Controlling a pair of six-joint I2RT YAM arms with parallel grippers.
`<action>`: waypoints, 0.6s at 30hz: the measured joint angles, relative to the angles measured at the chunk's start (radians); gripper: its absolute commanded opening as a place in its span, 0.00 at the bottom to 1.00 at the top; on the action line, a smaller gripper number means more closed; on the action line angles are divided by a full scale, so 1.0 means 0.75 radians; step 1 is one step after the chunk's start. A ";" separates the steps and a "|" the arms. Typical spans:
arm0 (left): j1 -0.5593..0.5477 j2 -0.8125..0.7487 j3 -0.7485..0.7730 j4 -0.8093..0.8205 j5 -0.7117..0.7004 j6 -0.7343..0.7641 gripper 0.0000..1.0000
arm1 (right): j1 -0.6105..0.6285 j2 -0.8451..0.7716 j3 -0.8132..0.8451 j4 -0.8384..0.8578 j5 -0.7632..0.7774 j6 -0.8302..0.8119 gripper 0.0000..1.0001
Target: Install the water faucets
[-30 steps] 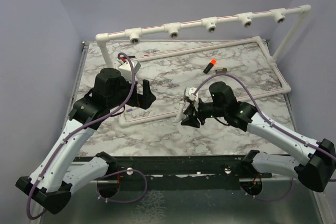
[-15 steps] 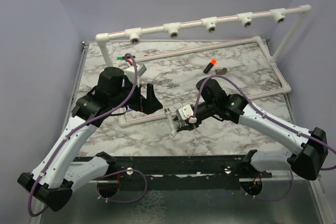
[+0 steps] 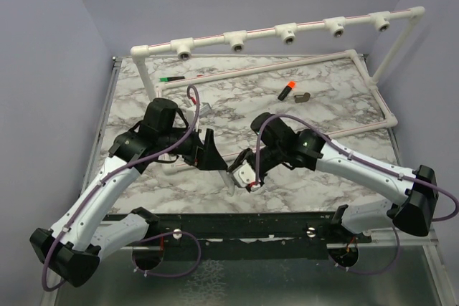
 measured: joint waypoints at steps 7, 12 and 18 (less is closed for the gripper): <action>-0.008 0.000 -0.078 0.025 0.156 -0.035 0.58 | 0.069 0.005 0.014 -0.012 0.151 -0.092 0.00; -0.009 0.001 -0.088 0.045 0.199 -0.040 0.46 | 0.094 0.004 0.014 -0.014 0.196 -0.111 0.00; -0.009 0.008 -0.101 0.057 0.211 -0.039 0.35 | 0.112 -0.009 0.014 -0.022 0.224 -0.113 0.00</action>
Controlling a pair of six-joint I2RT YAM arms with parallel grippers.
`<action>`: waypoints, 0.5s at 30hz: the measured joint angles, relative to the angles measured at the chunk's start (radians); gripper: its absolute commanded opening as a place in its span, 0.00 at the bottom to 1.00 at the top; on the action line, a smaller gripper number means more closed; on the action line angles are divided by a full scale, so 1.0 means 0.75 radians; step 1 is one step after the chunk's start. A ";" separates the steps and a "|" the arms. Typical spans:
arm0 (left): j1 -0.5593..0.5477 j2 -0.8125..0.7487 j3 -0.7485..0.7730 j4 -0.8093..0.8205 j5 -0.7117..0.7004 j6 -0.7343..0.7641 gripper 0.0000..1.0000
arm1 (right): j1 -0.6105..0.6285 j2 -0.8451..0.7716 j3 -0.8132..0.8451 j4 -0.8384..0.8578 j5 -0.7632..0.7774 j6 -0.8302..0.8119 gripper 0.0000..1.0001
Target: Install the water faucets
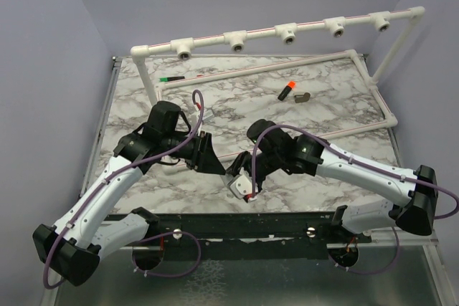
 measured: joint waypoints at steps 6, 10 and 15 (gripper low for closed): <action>0.000 0.005 -0.019 0.012 0.021 0.003 0.00 | 0.017 -0.006 -0.003 -0.006 0.022 0.000 0.00; 0.000 0.007 -0.027 0.015 0.024 0.000 0.00 | 0.022 -0.010 -0.011 -0.003 0.032 0.002 0.02; -0.001 0.007 -0.036 0.024 0.031 0.000 0.00 | 0.026 -0.038 -0.045 0.031 0.040 0.027 0.13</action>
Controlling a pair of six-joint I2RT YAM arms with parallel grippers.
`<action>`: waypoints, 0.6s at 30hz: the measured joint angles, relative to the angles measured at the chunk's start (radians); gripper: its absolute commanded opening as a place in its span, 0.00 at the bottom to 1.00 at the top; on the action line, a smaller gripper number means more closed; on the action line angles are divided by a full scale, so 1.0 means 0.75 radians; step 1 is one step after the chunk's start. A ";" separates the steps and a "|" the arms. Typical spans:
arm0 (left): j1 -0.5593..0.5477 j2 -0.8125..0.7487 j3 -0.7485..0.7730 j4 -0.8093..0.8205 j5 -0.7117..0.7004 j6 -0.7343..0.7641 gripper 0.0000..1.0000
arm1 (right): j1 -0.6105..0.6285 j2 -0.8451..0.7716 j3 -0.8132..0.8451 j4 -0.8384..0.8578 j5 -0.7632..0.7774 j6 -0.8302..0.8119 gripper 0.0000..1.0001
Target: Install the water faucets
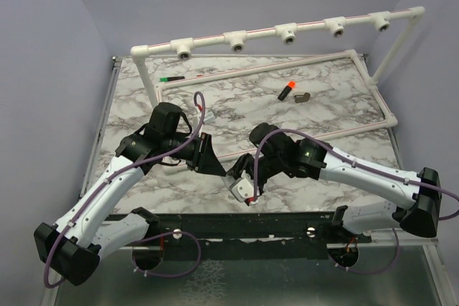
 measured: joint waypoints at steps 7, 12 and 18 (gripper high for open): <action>-0.006 0.003 -0.004 0.022 0.022 0.001 0.00 | 0.001 -0.062 -0.060 0.064 0.021 0.064 0.23; -0.006 0.003 -0.006 0.034 0.025 0.000 0.00 | 0.004 -0.072 -0.071 0.088 0.034 0.123 0.29; -0.006 0.003 -0.022 0.058 0.038 0.001 0.00 | 0.011 -0.117 -0.125 0.153 0.055 0.217 0.38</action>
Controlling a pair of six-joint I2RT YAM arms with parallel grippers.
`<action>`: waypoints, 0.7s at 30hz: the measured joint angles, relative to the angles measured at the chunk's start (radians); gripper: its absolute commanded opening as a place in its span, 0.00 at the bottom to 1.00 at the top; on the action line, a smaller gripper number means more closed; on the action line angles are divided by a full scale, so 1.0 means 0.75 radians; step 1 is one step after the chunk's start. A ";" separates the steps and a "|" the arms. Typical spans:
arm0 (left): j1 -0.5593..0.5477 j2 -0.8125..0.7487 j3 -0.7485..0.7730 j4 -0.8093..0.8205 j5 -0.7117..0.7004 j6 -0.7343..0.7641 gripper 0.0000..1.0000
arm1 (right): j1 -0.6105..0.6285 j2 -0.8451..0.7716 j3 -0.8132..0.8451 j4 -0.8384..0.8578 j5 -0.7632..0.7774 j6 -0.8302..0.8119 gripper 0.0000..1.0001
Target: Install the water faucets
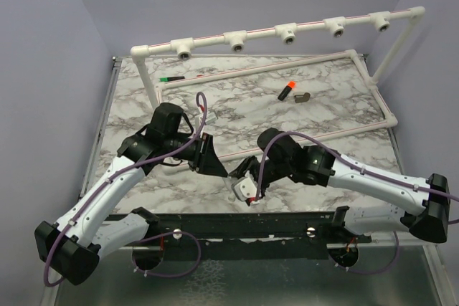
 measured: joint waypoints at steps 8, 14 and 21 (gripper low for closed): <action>-0.002 0.022 -0.001 0.053 0.041 0.006 0.00 | 0.009 -0.073 -0.036 0.027 0.063 0.106 0.51; 0.001 0.042 -0.004 0.005 0.019 0.023 0.00 | -0.001 -0.148 -0.046 0.039 0.144 0.175 0.99; -0.001 0.047 -0.005 -0.032 0.012 0.032 0.00 | -0.001 -0.186 -0.046 0.072 0.205 0.205 1.00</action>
